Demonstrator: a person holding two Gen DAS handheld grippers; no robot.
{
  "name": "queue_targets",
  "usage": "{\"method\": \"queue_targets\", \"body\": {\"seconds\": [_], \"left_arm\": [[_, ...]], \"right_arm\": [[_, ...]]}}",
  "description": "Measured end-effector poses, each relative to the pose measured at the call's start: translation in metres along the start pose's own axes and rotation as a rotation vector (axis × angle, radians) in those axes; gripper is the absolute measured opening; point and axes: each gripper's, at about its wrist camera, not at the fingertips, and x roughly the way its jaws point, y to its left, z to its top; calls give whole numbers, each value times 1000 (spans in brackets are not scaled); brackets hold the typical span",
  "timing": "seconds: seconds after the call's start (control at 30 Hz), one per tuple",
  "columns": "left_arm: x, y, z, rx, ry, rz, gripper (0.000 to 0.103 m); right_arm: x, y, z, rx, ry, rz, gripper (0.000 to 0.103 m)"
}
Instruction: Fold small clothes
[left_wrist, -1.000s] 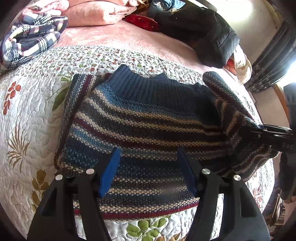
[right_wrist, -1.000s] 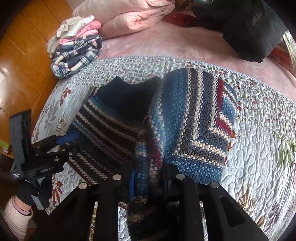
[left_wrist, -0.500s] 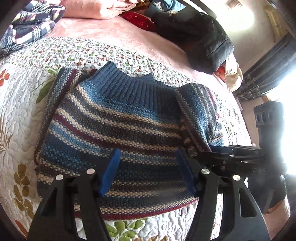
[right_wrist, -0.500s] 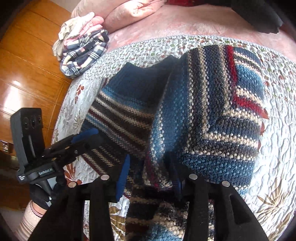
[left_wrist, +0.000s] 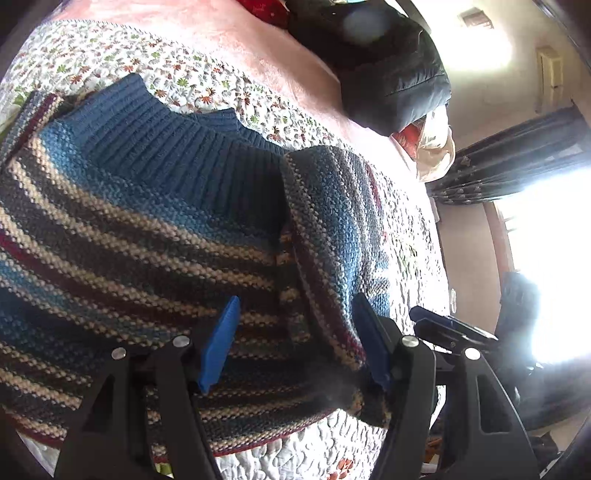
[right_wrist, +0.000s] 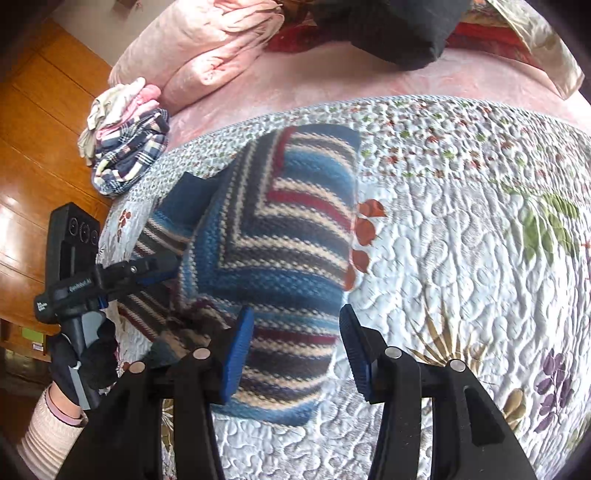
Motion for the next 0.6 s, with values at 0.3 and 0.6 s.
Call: {"method": "queue_targets", "body": {"seconds": [0.3,0.6], "left_arm": [[39,-8,8,-39,44,-25,62],[55,-26,13,-4,61,33,53]], "right_arm": [[3,-51,-27,111,-2,37,49],[16,-48,-29,93,7,11,49]]}}
